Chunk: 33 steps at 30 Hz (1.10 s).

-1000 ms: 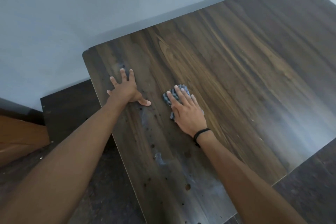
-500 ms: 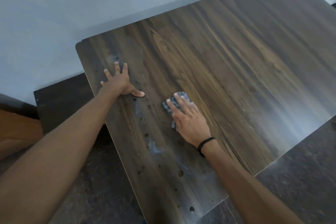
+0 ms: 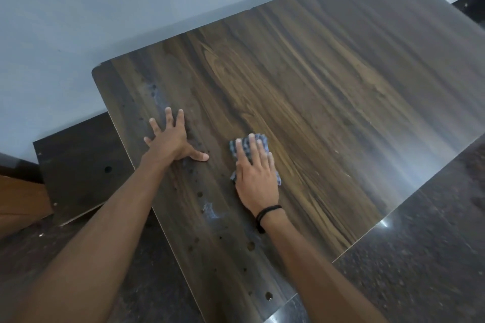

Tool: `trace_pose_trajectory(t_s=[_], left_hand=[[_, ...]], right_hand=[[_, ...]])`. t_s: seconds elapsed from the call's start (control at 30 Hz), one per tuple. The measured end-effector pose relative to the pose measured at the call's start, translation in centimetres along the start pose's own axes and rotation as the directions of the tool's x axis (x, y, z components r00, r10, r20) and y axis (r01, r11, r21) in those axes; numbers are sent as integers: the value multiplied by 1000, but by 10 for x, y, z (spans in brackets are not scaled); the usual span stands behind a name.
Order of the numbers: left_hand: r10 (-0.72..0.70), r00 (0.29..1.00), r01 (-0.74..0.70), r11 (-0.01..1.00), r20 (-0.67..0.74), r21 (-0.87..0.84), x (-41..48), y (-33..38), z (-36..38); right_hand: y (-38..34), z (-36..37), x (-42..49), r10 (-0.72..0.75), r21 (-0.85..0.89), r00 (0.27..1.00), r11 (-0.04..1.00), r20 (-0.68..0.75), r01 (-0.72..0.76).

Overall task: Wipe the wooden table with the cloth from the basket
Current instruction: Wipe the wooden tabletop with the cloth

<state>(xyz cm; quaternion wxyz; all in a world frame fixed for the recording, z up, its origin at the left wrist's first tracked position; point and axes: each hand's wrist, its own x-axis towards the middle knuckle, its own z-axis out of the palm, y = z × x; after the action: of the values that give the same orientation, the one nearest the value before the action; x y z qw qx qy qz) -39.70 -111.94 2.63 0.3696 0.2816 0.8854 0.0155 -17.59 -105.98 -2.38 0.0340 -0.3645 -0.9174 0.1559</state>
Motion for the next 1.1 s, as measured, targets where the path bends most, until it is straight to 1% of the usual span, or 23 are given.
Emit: trace_pose_trajectory(t_s=[0.07, 0.1, 0.13, 0.2, 0.23, 0.27, 0.33, 0.37, 0.4, 0.47, 0.5, 0.53, 0.6, 0.63, 0.67, 0.77, 0.8, 0.87, 0.9, 0.97, 1.0, 1.03, 1.1], left_hand=[[-9, 1000, 9, 1000, 8, 11, -1, 2, 0], [-12, 1000, 12, 1000, 13, 16, -1, 2, 0], [-16, 1000, 16, 1000, 12, 17, 0, 2, 0], [-26, 1000, 25, 999, 14, 19, 0, 2, -2], [-26, 1000, 26, 999, 17, 19, 1, 3, -3], [-25, 1000, 25, 1000, 18, 17, 1, 5, -3], [-28, 999, 27, 999, 19, 27, 0, 7, -3], [-32, 999, 31, 999, 17, 34, 0, 6, -3], [-35, 999, 35, 999, 13, 37, 0, 6, -3], [-34, 999, 33, 999, 14, 36, 0, 4, -4], [-28, 999, 27, 999, 18, 33, 0, 5, -4], [-23, 1000, 23, 999, 22, 29, 0, 6, -4], [-26, 999, 25, 999, 24, 31, -1, 8, -4], [-30, 999, 29, 999, 23, 32, -2, 8, -3], [-30, 999, 30, 999, 19, 31, -3, 8, -3], [-32, 999, 31, 999, 8, 31, -4, 7, -3], [-30, 1000, 30, 999, 7, 31, -3, 7, -3], [-26, 1000, 26, 999, 6, 36, -2, 6, -2], [-25, 1000, 25, 999, 4, 37, -1, 5, -2], [-24, 1000, 24, 999, -1, 34, 0, 3, -2], [-20, 1000, 20, 999, -4, 30, 0, 2, -2], [-17, 1000, 17, 1000, -6, 25, 0, 2, -2], [-13, 1000, 13, 999, -3, 29, -1, 4, -2]], right_hand=[[15, -4, -13, -183, -9, 982, 983, 49, 184], [27, -8, -15, -209, -22, 977, 977, 51, 210], [36, -10, -13, -168, -31, 985, 985, 28, 169], [40, -13, -12, 33, -21, 999, 999, -21, -33], [36, -12, -15, 75, -18, 997, 997, -20, -75], [33, -9, -20, 25, -23, 1000, 999, -5, -25], [39, -7, -35, -187, -32, 982, 982, 42, 188], [47, -11, -38, -233, -40, 971, 971, 59, 235], [54, -13, -37, -209, -52, 977, 976, 46, 211], [54, -14, -34, -13, -50, 1000, 999, -1, 13], [46, -12, -35, 54, -36, 998, 998, -15, -54], [38, -9, -39, 29, -26, 1000, 999, -10, -29], [34, -6, -48, -171, -29, 984, 985, 43, 173], [40, -9, -50, -237, -39, 969, 970, 68, 240], [47, -12, -48, -237, -53, 969, 969, 73, 241], [48, -12, -55, -22, -42, 999, 999, 41, 24], [46, -10, -64, -49, -40, 997, 998, 52, 51], [50, -8, -82, -205, -44, 974, 977, 97, 209], [55, -9, -84, -219, -57, 972, 973, 91, 224], [53, -12, -80, -43, -55, 998, 997, 41, 45], [47, -11, -81, 36, -41, 999, 999, 37, -35], [40, -9, -85, 24, -42, 999, 999, 43, -22], [41, -8, -97, -211, -58, 974, 975, 84, 216]])
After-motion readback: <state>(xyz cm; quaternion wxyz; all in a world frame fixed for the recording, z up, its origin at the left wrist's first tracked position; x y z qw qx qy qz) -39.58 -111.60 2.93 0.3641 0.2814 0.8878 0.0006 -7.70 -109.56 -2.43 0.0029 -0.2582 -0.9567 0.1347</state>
